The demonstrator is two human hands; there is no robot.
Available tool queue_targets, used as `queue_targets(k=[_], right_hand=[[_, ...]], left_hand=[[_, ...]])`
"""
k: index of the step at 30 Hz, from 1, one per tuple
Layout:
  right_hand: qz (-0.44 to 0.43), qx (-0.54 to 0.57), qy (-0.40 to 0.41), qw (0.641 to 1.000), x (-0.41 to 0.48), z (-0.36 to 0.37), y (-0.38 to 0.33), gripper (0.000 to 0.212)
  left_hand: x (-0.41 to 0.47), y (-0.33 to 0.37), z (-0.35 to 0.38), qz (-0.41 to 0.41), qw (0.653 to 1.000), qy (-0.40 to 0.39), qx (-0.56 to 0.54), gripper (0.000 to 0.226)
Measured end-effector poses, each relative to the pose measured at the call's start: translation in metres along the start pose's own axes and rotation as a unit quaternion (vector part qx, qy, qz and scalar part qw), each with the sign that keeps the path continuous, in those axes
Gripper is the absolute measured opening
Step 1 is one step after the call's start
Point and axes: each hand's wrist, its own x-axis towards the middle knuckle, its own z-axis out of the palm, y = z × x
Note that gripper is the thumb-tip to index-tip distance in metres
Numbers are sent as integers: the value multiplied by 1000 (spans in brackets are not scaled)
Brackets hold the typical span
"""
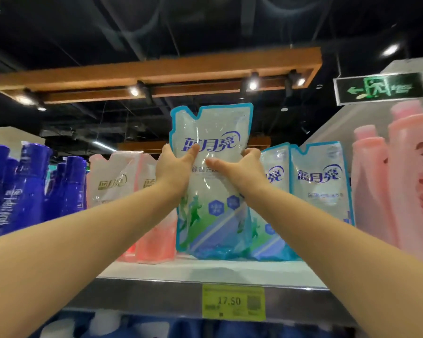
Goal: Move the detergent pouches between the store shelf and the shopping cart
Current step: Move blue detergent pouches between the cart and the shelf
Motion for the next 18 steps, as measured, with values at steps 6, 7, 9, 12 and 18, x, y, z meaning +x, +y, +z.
queue_targets(k=[6,7,9,12,18], right_hand=[[27,-61,19,998,-3,29,36,65],[30,-65,20,997,-3,29,37,65],[31,-71,24,997,-1,27,39,66],[42,-74,40,996,2,24,46,67],[97,-27,76,992,3,21,55,65]], left_hand=[[5,-48,-5,-8,1000,-13,-12,41],[5,-52,-4,-16,1000,-11,-15,37],[6,-55,0,-31,999,-7,-27,34],[8,-59,8,-35,999,-19,-26,34],[6,-58,9,-67,994,-73,-36,32]])
